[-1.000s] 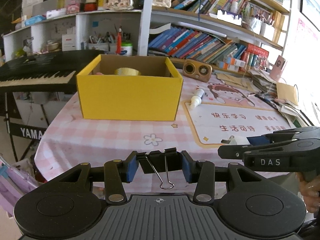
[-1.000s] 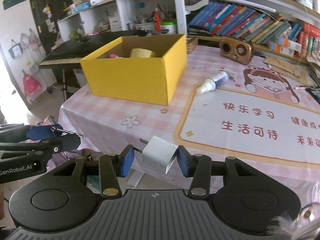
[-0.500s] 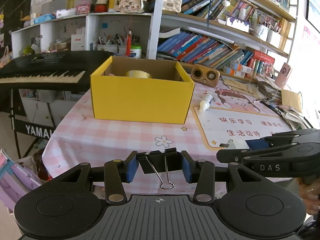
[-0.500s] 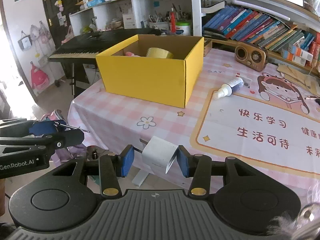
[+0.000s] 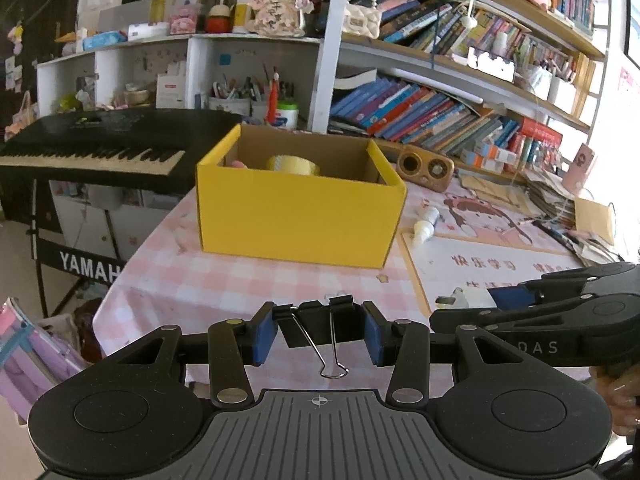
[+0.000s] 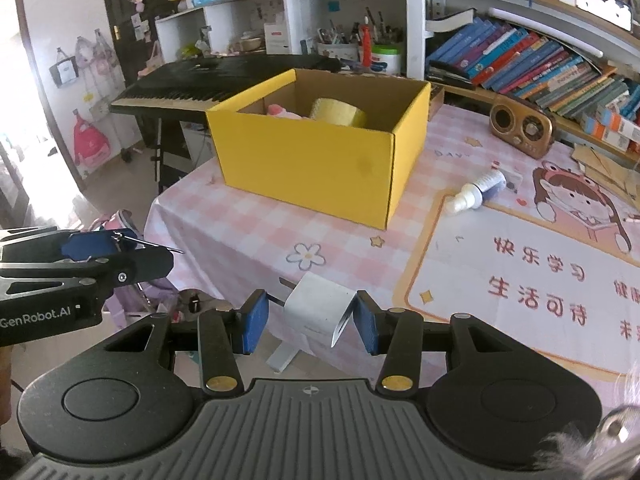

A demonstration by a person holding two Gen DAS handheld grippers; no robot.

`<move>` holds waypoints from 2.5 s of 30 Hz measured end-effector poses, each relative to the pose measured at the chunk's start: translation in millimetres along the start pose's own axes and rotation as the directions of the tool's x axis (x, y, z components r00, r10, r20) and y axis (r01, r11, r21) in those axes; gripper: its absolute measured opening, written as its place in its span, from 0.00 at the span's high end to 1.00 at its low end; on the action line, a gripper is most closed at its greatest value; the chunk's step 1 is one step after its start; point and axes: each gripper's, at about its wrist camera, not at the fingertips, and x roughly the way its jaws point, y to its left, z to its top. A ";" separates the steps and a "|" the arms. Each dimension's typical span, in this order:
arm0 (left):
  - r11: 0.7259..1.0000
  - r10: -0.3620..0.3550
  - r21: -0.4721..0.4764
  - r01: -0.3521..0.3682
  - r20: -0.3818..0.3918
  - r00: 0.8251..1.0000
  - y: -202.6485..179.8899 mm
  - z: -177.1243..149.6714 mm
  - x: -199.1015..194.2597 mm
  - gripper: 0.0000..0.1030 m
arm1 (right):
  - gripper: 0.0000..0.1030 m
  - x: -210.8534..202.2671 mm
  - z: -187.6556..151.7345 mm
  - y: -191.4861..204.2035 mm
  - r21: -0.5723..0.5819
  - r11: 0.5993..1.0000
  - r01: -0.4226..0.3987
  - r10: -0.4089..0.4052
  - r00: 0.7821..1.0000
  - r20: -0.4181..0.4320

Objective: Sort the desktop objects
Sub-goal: 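Lift the binder clip and white plug, carry both toward the yellow box, then lower the clip and plug into the yellow box and open both grippers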

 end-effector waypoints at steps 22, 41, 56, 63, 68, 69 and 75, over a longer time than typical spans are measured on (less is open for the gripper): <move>0.996 0.094 -0.010 -0.093 0.147 0.985 -3.7 90.7 56.4 0.58 | 0.57 38.5 108.4 -44.4 -0.074 0.995 -0.072 0.081 0.988 0.132; 0.989 0.147 0.021 -0.146 -0.003 0.989 16.7 146.7 183.6 0.58 | 0.57 145.9 178.3 -62.5 -0.370 0.927 -0.061 0.092 0.994 0.066; 0.984 0.173 0.072 -0.162 -0.181 0.968 12.7 125.7 228.4 0.58 | 0.57 210.2 167.7 -67.4 -0.598 0.793 -0.121 0.054 0.990 -0.128; 0.980 0.187 0.112 -0.167 -0.210 0.959 -3.1 122.5 231.9 0.58 | 0.57 215.3 165.9 -68.5 -0.684 0.716 -0.138 0.040 0.987 -0.158; 0.982 0.173 0.104 -0.155 -0.191 0.966 -2.6 122.8 232.4 0.54 | 0.56 219.1 167.3 -70.4 -0.691 0.712 -0.126 0.035 0.989 -0.144; 0.984 0.164 0.098 -0.148 -0.180 0.970 -1.8 122.8 231.2 0.48 | 0.55 219.3 167.5 -70.6 -0.689 0.714 -0.126 0.038 0.989 -0.142; 0.987 0.152 0.071 -0.146 -0.080 0.985 -4.0 128.7 210.3 0.30 | 0.42 205.8 170.8 -74.4 -0.647 0.754 -0.117 0.072 0.993 -0.095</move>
